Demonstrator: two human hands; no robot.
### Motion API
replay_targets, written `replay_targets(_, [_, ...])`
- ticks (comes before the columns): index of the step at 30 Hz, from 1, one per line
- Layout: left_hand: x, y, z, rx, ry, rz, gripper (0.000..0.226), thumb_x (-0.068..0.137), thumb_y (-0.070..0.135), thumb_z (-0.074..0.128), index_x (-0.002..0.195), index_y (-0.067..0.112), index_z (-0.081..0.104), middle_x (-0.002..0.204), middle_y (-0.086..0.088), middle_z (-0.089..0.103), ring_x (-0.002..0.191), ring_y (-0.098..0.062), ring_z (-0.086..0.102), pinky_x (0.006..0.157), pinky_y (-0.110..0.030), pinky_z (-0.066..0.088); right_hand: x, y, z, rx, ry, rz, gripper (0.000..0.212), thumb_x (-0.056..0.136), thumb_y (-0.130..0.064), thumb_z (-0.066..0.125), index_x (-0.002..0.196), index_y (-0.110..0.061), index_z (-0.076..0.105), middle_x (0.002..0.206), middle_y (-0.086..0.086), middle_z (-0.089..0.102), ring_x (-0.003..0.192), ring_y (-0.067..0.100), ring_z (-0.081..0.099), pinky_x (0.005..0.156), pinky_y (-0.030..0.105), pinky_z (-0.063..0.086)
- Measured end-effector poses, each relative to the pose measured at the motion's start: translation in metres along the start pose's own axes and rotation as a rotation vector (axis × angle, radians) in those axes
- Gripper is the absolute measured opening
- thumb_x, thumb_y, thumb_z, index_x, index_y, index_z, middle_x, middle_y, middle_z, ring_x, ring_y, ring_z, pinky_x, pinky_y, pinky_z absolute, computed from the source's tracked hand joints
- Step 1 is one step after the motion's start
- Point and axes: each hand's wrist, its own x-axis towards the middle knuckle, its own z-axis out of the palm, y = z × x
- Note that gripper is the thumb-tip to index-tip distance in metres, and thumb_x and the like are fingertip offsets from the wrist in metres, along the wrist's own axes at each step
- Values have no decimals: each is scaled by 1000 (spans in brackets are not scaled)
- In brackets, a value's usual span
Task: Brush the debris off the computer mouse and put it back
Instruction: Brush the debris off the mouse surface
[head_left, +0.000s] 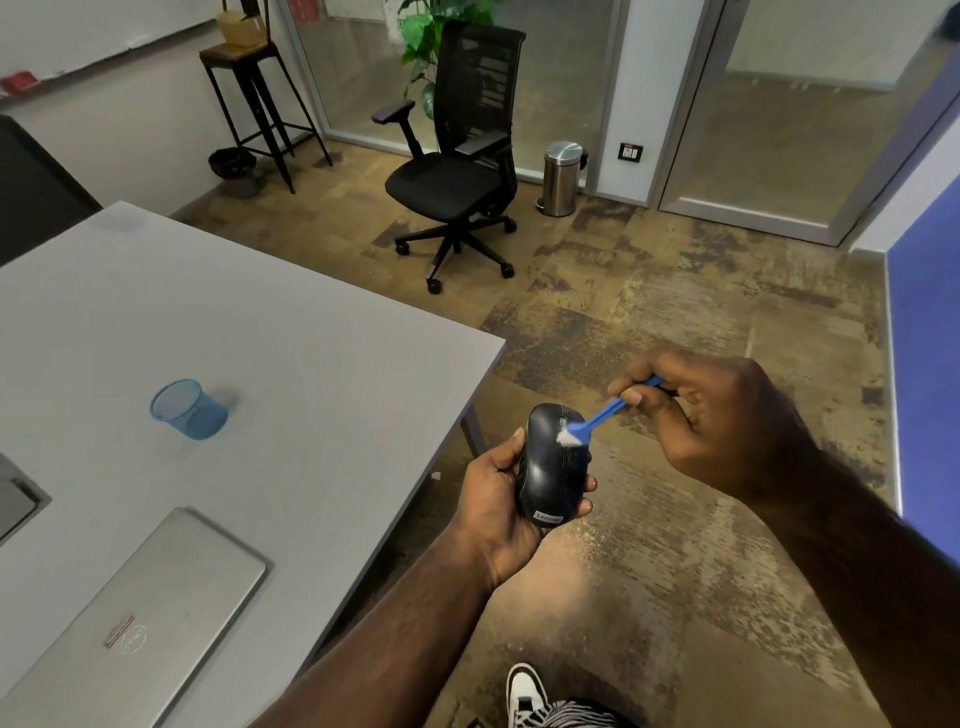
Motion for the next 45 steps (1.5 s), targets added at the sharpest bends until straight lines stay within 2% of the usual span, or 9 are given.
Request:
replay_targets(6, [1, -1, -2, -8, -12, 3, 54, 98, 40, 37, 125, 0, 61, 104, -22, 65, 80, -34, 64, 64, -39, 56, 1, 0, 0, -37, 70, 16, 15, 91, -4, 64, 100, -12, 72, 84, 4, 75, 70, 18, 72, 54, 39, 59])
replay_targets(11, [1, 0, -3, -28, -17, 27, 52, 96, 39, 37, 116, 2, 69, 103, -22, 66, 78, -34, 64, 64, -38, 56, -1, -2, 1, -4, -7, -18, 15, 90, -14, 60, 100, -14, 72, 87, -1, 75, 70, 15, 71, 53, 36, 58])
replay_targets(17, [0, -3, -4, -31, -41, 23, 52, 97, 37, 36, 122, 0, 64, 104, -22, 66, 79, -34, 64, 64, -38, 55, -3, 2, 1, -113, 132, 49, 15, 93, -9, 61, 102, -15, 72, 81, -1, 74, 65, 17, 70, 51, 37, 57])
replay_targets(24, [0, -4, -8, -25, -32, 35, 54, 97, 37, 34, 121, -1, 64, 103, -22, 67, 78, -35, 64, 64, -39, 55, -1, -2, 2, -89, 115, 14, 14, 94, -11, 61, 102, -13, 72, 82, 2, 74, 66, 17, 70, 51, 37, 57])
replay_targets(28, [1, -4, -7, -14, -43, 36, 53, 97, 37, 36, 122, -1, 63, 102, -22, 67, 78, -34, 64, 65, -39, 55, -1, -3, 2, -62, 36, -39, 15, 90, -11, 61, 99, -12, 73, 79, 0, 73, 62, 6, 63, 50, 24, 53])
replay_targets(32, [1, -4, -10, -52, -30, 46, 54, 95, 38, 36, 114, 0, 69, 100, -22, 68, 78, -34, 65, 65, -38, 56, -2, 1, -1, 32, 18, -59, 20, 90, -20, 57, 99, -12, 73, 83, 1, 75, 66, 18, 70, 51, 37, 56])
replay_targets(36, [3, -1, -10, -68, -28, 69, 56, 93, 39, 38, 113, -3, 69, 100, -23, 68, 79, -35, 65, 66, -39, 57, -7, 0, 3, -23, 66, -104, 21, 90, -20, 56, 98, -11, 74, 80, 0, 73, 62, 13, 67, 50, 34, 54])
replay_targets(40, [5, 1, -11, -101, -19, 71, 53, 91, 39, 43, 113, -2, 69, 100, -23, 68, 76, -36, 65, 64, -40, 57, -15, -6, 8, 28, -31, -207, 16, 88, -15, 59, 93, -10, 73, 82, 1, 75, 69, 14, 70, 56, 33, 56])
replay_targets(45, [8, -1, -13, -111, -30, 63, 56, 96, 40, 37, 117, -3, 66, 101, -22, 67, 80, -35, 65, 68, -40, 57, -14, -4, 12, -57, 103, -146, 16, 89, -11, 60, 95, -7, 74, 82, 0, 75, 65, 12, 68, 56, 26, 54])
